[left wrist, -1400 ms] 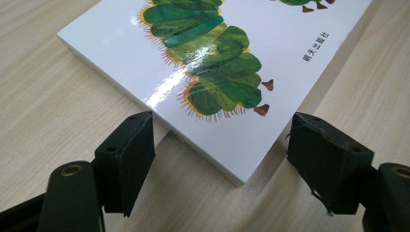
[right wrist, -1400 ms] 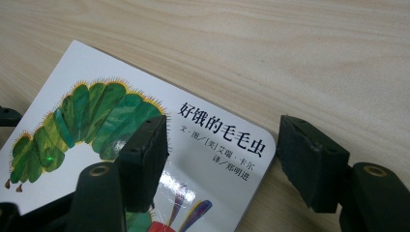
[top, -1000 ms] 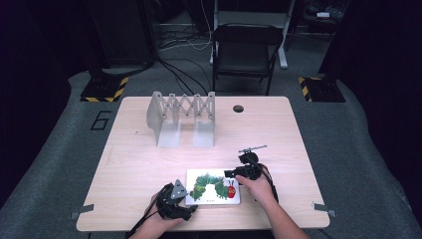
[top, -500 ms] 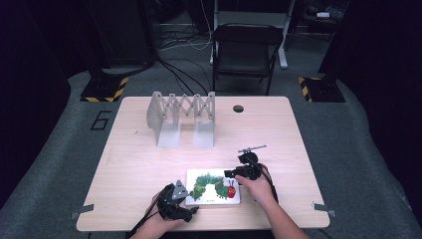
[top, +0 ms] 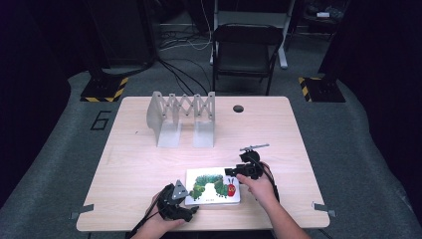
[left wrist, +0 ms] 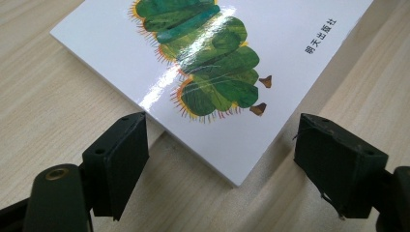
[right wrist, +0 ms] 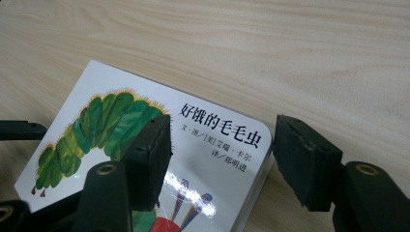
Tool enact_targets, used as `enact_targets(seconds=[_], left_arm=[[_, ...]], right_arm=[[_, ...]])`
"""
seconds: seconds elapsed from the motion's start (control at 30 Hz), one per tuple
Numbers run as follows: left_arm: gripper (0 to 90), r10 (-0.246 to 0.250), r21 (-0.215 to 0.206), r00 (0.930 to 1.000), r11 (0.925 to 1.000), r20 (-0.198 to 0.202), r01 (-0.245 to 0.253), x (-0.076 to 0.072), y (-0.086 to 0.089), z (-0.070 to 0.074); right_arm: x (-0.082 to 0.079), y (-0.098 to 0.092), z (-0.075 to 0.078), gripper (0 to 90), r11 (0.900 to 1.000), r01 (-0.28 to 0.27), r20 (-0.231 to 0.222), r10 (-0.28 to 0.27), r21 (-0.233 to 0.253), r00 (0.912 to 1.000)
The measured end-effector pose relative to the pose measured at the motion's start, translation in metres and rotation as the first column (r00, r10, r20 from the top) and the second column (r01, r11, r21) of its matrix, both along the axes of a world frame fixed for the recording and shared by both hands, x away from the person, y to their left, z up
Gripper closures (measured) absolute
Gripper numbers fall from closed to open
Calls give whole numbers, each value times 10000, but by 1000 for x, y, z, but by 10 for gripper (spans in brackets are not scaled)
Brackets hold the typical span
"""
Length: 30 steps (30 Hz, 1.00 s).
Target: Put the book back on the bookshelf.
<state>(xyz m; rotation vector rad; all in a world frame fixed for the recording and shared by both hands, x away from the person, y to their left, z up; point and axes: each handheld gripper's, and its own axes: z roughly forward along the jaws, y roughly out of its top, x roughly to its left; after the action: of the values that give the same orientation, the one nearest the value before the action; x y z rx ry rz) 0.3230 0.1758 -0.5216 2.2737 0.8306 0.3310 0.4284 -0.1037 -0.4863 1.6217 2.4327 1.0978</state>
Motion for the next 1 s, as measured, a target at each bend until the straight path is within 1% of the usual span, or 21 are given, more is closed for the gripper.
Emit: enact_targets(seconds=[0.03, 0.13, 0.17, 0.23, 0.27, 0.3, 0.33, 0.37, 0.47, 0.5, 0.6, 0.63, 0.67, 0.73, 0.77, 0.83, 0.87, 0.9, 0.93, 0.97, 1.0], left_arm=[[195, 28, 3, 10000, 10000, 9, -28, 0, 0, 0], [195, 65, -8, 10000, 10000, 11, -65, 0, 0, 0], [194, 57, -8, 10000, 10000, 12, -57, 0, 0, 0], [194, 53, -10, 10000, 10000, 16, -53, 0, 0, 0], [194, 56, -14, 10000, 10000, 16, -56, 0, 0, 0], [194, 62, -23, 10000, 10000, 16, -62, 0, 0, 0], [194, 60, -21, 10000, 10000, 17, -60, 0, -1, 0], [194, 66, -22, 10000, 10000, 18, -66, 0, -1, 0], [193, 61, -26, 10000, 10000, 26, -61, 0, -1, 0], [193, 60, -28, 10000, 10000, 31, -60, 0, -1, 0], [193, 56, -32, 10000, 10000, 34, -56, -1, -1, 0], [192, 30, 59, 10000, 10000, 17, -30, 0, 0, 0], [192, 63, -34, 10000, 10000, 34, -63, -1, -1, 0], [192, 61, -34, 10000, 10000, 33, -60, -1, -1, 0], [192, 70, 20, 10000, 10000, 17, -70, -1, -1, 0], [191, 63, -37, 10000, 10000, 33, -63, -1, -1, -1], [189, 56, 97, 10000, 9999, 35, -56, -1, -1, 0], [188, 73, 116, 10000, 9999, 24, -74, -1, -1, 0], [187, 79, 118, 10000, 9999, 24, -79, -1, -1, 0], [186, 98, 107, 9999, 9999, 26, -98, -1, -1, 0], [185, 109, 109, 9999, 9999, 35, -110, -1, -1, 0]], right_arm=[[0, 0, 1, 388, 10000, -10, -9, 10, 7, 10000], [-1, -1, 3, 392, 10000, -96, 196, 96, 6, 9998], [-2, 0, 4, 394, 10000, -20, 41, 20, 16, 10000], [-1, 0, 4, 395, 9997, -191, 214, 194, -124, 9996], [-2, 1, 5, 395, 9999, -102, 40, 103, -138, 9999], [-1, 1, 4, 395, 9994, -254, 240, 260, -237, 9994], [-2, 2, 5, 395, 9995, -157, 71, 158, -259, 9998], [0, 1, 4, 395, 9989, -313, 297, 324, -350, 9990], [-1, 2, 5, 395, 9983, -340, 411, 360, -479, 9985], [-2, 3, 6, 395, 9987, -280, 363, 296, -416, 9989], [-1, 2, 6, 396, 9987, -342, 398, 357, -385, 9986], [-1, 2, 5, 396, 9986, -335, 403, 352, -416, 9986], [-1, 2, 5, 395, 9985, -335, 403, 353, -434, 9986], [-1, 2, 6, 395, 9986, -326, 407, 344, -426, 9986], [-1, 2, 6, 395, 9987, -302, 406, 318, -402, 9987], [-1, 2, 8, 395, 9988, -322, 429, 338, -373, 9985], [-2, 2, 9, 395, 9988, -331, 466, 349, -372, 9983], [-2, 2, 10, 395, 9989, -317, 484, 333, -339, 9983], [-2, 2, 12, 395, 9990, -307, 547, 325, -328, 9980], [-4, 3, 13, 395, 9994, -224, 461, 236, -270, 9987], [-4, 3, 15, 395, 9993, -255, 516, 270, -276, 9983]])
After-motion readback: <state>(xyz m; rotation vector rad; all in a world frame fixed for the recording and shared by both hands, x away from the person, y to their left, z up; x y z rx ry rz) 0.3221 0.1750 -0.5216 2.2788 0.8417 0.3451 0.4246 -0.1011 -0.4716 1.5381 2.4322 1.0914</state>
